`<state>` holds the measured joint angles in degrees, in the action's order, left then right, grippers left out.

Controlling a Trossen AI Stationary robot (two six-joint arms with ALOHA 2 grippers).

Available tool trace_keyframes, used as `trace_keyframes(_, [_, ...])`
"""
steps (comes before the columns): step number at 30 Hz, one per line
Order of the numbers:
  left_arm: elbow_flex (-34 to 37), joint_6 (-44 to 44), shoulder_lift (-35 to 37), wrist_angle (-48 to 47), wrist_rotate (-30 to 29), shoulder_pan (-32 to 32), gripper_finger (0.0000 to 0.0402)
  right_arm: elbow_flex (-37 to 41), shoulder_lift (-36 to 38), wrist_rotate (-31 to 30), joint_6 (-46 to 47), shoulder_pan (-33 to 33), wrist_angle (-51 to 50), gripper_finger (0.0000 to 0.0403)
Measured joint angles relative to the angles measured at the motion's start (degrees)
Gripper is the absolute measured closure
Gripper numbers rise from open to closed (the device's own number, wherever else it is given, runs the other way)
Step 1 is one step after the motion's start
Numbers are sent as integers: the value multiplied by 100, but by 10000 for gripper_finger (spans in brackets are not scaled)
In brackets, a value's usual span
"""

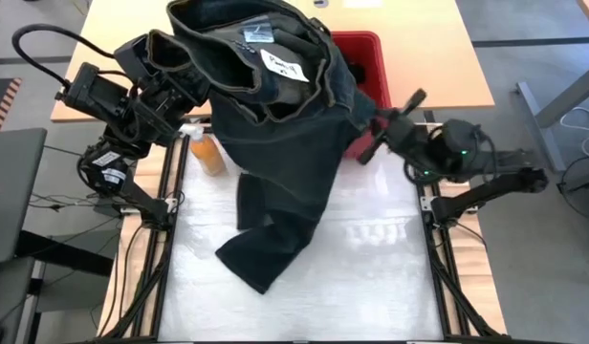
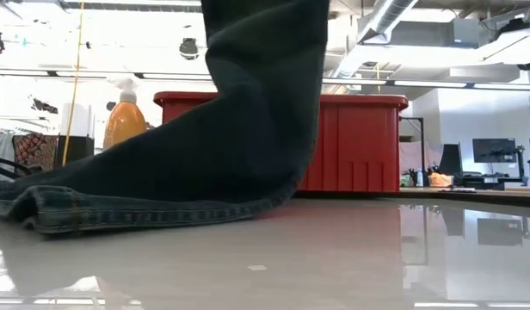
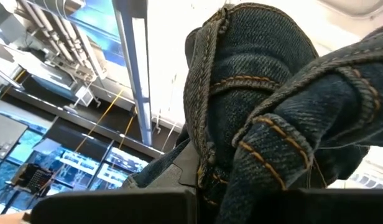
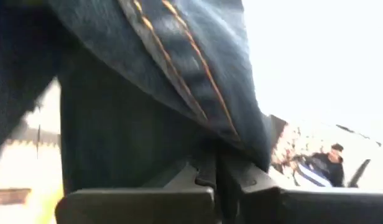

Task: Fold laundry
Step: Fold the blue pants

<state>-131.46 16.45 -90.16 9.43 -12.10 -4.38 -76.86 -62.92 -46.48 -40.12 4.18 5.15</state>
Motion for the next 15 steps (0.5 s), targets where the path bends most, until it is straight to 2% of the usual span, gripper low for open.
trace_keyframes(4, [0, -96, 19, 25, -207, -16, 379, 11, 391, -470, 261, -303, -936, 383])
trace_keyframes(7, [0, -95, 38, 67, -233, -18, 379, 11, 613, -797, 394, -488, -1001, 384])
trace_keyframes(9, [-2, -88, 42, 91, -227, -3, 379, 10, 727, -711, 737, -585, -1053, 383])
trace_keyframes(11, [-2, -83, 42, 87, -238, 0, 379, 9, 812, -254, 1257, -577, -1365, 383])
trace_keyframes(15, [-2, -84, 38, 54, -336, 0, 379, 9, 868, 1442, 2419, -420, -2448, 383])
